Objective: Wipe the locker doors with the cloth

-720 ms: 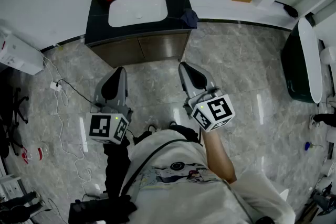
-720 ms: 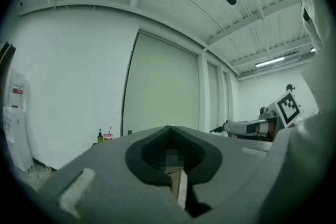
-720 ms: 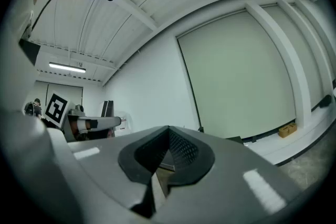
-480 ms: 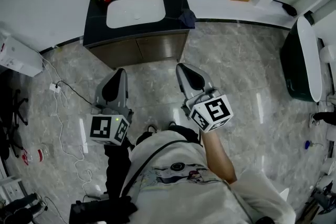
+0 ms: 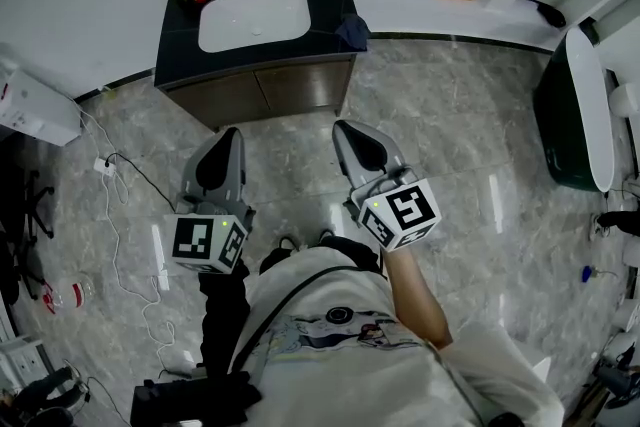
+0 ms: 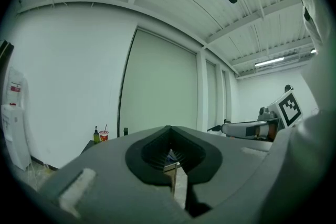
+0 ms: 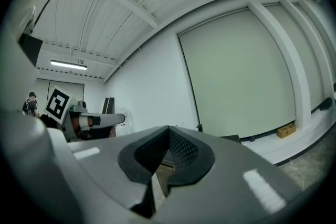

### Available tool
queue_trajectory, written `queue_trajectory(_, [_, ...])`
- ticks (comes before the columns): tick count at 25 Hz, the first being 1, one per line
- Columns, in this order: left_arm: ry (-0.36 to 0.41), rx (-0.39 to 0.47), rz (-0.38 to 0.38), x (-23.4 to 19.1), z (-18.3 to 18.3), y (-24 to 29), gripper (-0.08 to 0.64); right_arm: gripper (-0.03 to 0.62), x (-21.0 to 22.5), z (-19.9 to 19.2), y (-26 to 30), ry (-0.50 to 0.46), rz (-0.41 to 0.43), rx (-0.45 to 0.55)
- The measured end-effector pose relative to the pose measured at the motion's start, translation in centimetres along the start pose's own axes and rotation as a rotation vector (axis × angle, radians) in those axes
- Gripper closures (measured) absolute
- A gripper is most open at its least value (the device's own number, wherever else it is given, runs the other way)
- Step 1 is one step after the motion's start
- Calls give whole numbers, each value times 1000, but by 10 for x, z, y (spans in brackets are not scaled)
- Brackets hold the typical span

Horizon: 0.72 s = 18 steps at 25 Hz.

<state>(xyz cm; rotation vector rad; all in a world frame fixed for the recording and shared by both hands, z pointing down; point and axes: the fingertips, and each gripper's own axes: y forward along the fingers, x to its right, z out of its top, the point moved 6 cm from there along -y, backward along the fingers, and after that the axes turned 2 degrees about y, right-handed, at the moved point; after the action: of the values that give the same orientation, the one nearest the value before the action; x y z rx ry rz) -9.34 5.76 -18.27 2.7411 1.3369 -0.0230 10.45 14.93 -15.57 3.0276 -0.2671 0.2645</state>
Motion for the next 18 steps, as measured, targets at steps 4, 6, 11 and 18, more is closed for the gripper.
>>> queue_trajectory(4, [1, -18, -2, 9, -5, 7, 561, 588, 8, -4, -8, 15, 7, 8])
queue_trajectory(6, [-1, -28, -4, 16, -7, 12, 561, 588, 15, -6, -14, 28, 9, 11])
queue_trajectory(11, [-12, -64, -29, 38, -16, 30, 563, 588, 36, -11, -25, 51, 5, 7])
queue_trajectory(18, [-23, -111, -46, 58, -40, 48, 561, 588, 69, -26, -36, 95, -29, -21])
